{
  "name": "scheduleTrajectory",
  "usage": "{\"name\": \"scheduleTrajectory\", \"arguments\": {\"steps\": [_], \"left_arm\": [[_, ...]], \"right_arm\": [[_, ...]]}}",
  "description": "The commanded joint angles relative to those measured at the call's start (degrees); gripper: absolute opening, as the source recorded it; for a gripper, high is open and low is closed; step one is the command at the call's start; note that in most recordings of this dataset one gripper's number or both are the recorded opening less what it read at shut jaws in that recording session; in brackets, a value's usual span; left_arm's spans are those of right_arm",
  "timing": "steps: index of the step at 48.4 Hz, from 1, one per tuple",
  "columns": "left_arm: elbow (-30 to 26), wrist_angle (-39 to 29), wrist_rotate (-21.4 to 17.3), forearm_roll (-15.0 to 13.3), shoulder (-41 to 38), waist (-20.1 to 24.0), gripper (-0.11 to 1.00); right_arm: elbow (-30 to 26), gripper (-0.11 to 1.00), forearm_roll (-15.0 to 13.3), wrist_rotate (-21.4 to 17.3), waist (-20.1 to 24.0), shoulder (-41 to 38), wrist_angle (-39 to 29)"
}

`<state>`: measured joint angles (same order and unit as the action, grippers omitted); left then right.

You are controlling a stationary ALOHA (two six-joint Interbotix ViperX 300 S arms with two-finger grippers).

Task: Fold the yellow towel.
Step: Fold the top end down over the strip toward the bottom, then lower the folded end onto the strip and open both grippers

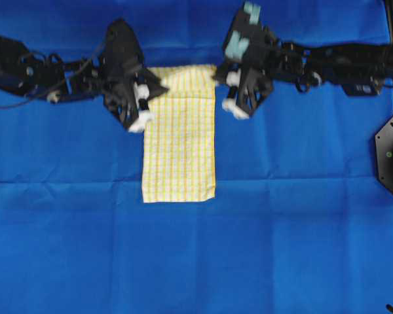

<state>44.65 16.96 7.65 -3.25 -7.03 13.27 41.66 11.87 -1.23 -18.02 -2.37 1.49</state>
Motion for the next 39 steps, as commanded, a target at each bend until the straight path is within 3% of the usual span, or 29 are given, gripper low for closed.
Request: {"name": "scheduleTrajectory", "arguments": {"steps": [1,23,39], "left_arm": [[0.2,0.5,1.0,-0.1,1.8,-3.1,0.03],[1.9,0.5,7.5,-0.2,2.0,-18.1,0.03],[2.8,0.5,7.4,-0.2,2.2,-19.9,0.03]], "right_arm": [[0.5,0.02,0.3,-0.8,2.6,2.1,1.3],[3.0,0.02,0.4,-5.4,15.4,3.3,3.5],[3.0,0.02,1.2,-5.5,19.0,3.1,4.7]]}}
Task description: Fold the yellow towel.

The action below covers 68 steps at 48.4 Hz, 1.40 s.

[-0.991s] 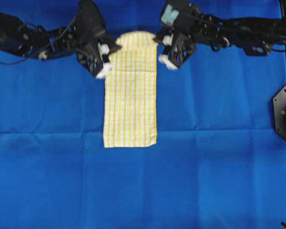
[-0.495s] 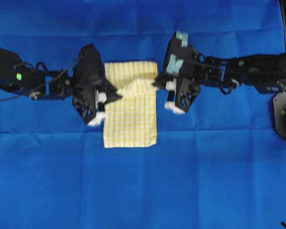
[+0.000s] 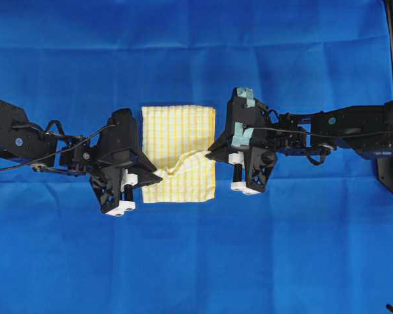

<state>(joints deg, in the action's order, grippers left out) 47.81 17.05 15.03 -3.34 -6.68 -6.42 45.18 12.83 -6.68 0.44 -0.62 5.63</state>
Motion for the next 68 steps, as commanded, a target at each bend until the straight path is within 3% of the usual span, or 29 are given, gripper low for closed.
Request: {"name": "scheduleTrajectory", "arguments": {"steps": [1,25,57,61,68], "left_arm": [[-0.4,0.4,-0.1,-0.1,1.8,-0.2,0.03],[-0.3,0.2,-0.7,-0.1,2.0,-1.0,0.03],[-1.0,-0.1,-0.7,-0.1,1.8,-1.1,0.04],[-1.0,-0.1,-0.8,-0.1,1.9,-1.1,0.18],[-0.9,-2.0,-1.1,0.2,4.2,-0.9,0.6]], "right_arm": [[-0.4,0.02,0.3,-0.1,0.7,1.3,0.5],[-0.8,0.02,0.5,-0.1,3.7,1.1,0.3],[-1.5,0.03,0.5,0.0,4.0,0.3,-0.4],[-1.6,0.17,0.5,0.0,4.3,0.3,-0.3],[-2.3,0.62,0.2,0.7,4.7,1.1,-1.0]]}}
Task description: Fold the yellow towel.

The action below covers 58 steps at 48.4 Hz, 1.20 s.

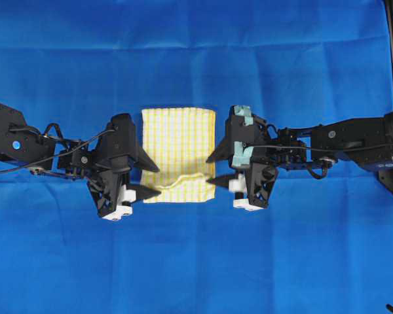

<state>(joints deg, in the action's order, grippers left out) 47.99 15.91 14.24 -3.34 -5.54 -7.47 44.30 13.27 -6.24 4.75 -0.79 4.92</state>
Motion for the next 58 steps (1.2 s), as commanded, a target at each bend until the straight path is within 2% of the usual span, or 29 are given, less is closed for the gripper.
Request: {"name": "scheduleTrajectory", "arguments": {"steps": [1,3,5,11,17,22,31,46,58], "left_arm": [[-1.1,-1.6,-0.4,0.3,3.8,0.2,0.66],[-1.1,-3.3,-0.6,0.3,5.4,0.4,0.73],[-1.0,-5.3,-0.9,0.3,7.2,0.6,0.72],[-0.4,-10.3,-1.8,0.3,13.7,1.1,0.66],[1.2,-11.7,-1.8,0.4,19.3,1.1,0.66],[4.0,-11.6,-1.9,0.6,24.3,1.1,0.66],[10.0,-9.3,-2.0,0.6,32.5,1.1,0.66],[18.2,-7.6,-9.8,0.7,46.2,1.1,0.66],[25.6,-4.2,-10.7,0.6,55.8,1.1,0.66]], "right_arm": [[-1.6,0.68,-0.4,0.4,0.4,1.7,-0.6],[-1.7,0.78,-0.9,0.6,0.4,2.8,-1.5],[-1.8,0.82,-1.3,0.9,0.4,4.4,-2.5],[-1.1,0.74,-3.5,1.4,0.3,10.9,-5.8],[0.8,0.74,-6.2,1.5,-0.2,17.8,-8.3],[4.0,0.74,-7.9,1.5,-0.5,24.7,-9.1],[10.0,0.74,-8.5,1.5,-1.0,37.0,-10.4],[18.6,0.74,-10.4,1.5,-1.1,54.1,-15.5],[25.4,0.74,-10.4,1.5,-1.1,62.1,-15.8]]}}
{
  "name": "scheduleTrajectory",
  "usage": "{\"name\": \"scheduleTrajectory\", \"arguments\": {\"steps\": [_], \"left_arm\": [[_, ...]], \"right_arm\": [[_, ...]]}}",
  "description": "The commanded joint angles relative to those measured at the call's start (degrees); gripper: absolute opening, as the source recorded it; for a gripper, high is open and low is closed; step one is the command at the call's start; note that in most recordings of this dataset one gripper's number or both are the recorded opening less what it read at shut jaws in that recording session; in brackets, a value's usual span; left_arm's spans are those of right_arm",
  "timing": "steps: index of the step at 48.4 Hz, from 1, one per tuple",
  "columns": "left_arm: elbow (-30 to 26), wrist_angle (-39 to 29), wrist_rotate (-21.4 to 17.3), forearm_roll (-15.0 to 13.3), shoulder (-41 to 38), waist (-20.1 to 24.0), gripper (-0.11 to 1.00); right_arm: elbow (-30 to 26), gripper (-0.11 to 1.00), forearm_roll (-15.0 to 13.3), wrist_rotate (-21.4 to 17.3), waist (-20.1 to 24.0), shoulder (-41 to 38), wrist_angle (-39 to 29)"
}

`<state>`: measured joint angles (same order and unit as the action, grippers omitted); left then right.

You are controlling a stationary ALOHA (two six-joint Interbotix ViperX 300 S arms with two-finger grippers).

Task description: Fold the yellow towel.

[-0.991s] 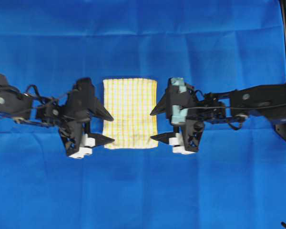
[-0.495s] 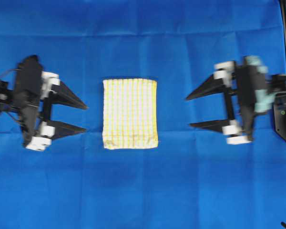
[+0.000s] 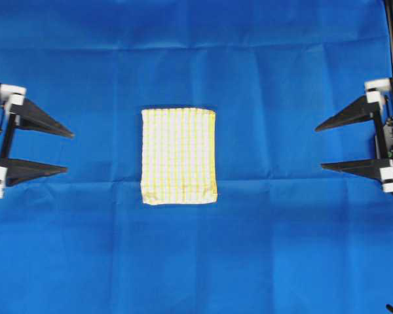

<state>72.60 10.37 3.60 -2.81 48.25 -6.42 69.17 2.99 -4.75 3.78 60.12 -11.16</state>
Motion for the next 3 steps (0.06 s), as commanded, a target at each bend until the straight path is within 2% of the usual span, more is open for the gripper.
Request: {"name": "scheduleTrajectory", "arguments": {"steps": [1,3], "left_arm": [[1.5,1.3,-0.1,0.1,2.6,0.1,0.65],[2.6,1.5,-0.1,0.2,4.0,0.1,0.65]], "right_arm": [[0.9,0.74,-0.1,0.0,-0.2,1.6,0.3],[1.8,0.74,-0.1,-0.1,-0.3,2.3,0.4]]}}
